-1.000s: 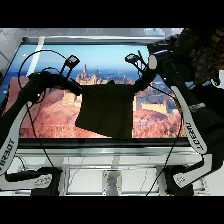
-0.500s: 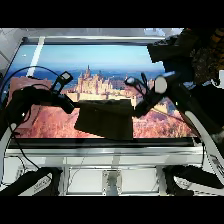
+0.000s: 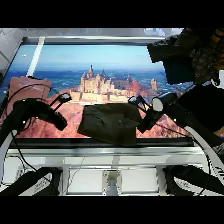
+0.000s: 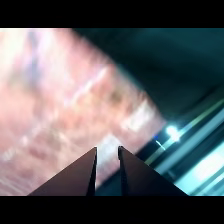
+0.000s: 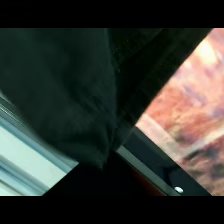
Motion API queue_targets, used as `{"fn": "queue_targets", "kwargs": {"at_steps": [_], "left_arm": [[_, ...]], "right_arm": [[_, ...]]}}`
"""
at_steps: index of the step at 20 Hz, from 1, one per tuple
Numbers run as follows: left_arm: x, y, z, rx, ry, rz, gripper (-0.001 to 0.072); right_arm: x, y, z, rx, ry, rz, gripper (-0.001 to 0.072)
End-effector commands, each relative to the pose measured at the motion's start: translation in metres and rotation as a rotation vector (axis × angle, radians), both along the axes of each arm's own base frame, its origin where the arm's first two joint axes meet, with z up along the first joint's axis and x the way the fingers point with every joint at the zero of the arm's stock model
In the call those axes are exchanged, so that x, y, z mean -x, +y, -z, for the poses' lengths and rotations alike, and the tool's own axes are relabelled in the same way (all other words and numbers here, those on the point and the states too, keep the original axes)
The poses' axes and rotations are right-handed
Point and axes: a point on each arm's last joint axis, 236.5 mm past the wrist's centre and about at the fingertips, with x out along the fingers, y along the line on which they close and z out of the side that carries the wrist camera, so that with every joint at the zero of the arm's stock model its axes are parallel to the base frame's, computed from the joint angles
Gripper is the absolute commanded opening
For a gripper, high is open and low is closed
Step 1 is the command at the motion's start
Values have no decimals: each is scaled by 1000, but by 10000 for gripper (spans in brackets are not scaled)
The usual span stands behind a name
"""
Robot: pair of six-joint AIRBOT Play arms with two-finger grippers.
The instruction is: Fold the clothes and pants, and hang the long-sleeved shirts on hangers.
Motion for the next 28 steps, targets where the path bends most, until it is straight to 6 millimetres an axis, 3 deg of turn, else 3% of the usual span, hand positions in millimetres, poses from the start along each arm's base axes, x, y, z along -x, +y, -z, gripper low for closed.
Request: {"fn": "queue_targets", "kwargs": {"at_steps": [1, 3, 6, 10, 12, 13, 16, 18, 19, 22, 28], "left_arm": [[44, 1, 14, -4, 160, 35, 186], [44, -2, 12, 7, 162, 17, 187], [41, -10, 2, 47, 128, 3, 186], [37, -53, -26, 244, 86, -22, 187], [42, -62, -31, 287, 110, -25, 204], [42, -65, -33, 300, 119, -42, 267], [39, -80, -41, 378, 130, -62, 279], [41, -86, -34, 383, 160, -57, 268], [44, -89, -29, 380, 184, -46, 228], [49, -100, -13, 365, 239, -26, 227], [46, -101, 5, 348, 282, -55, 227]], "right_arm": [[22, 6, 1, -20, 86, -1, 22], [39, 7, 7, -29, 152, 4, 22], [63, 31, 12, -143, 244, 15, 23], [62, 39, 10, -175, 241, 25, 22], [62, 39, 9, -178, 239, 25, 22], [62, 39, 9, -178, 239, 25, 22], [60, 40, 10, -182, 231, 27, 23], [60, 41, 9, -186, 233, 29, 23], [61, 43, 9, -192, 237, 30, 22], [62, 44, 8, -199, 243, 33, 22], [62, 44, 8, -199, 243, 34, 22]]}}
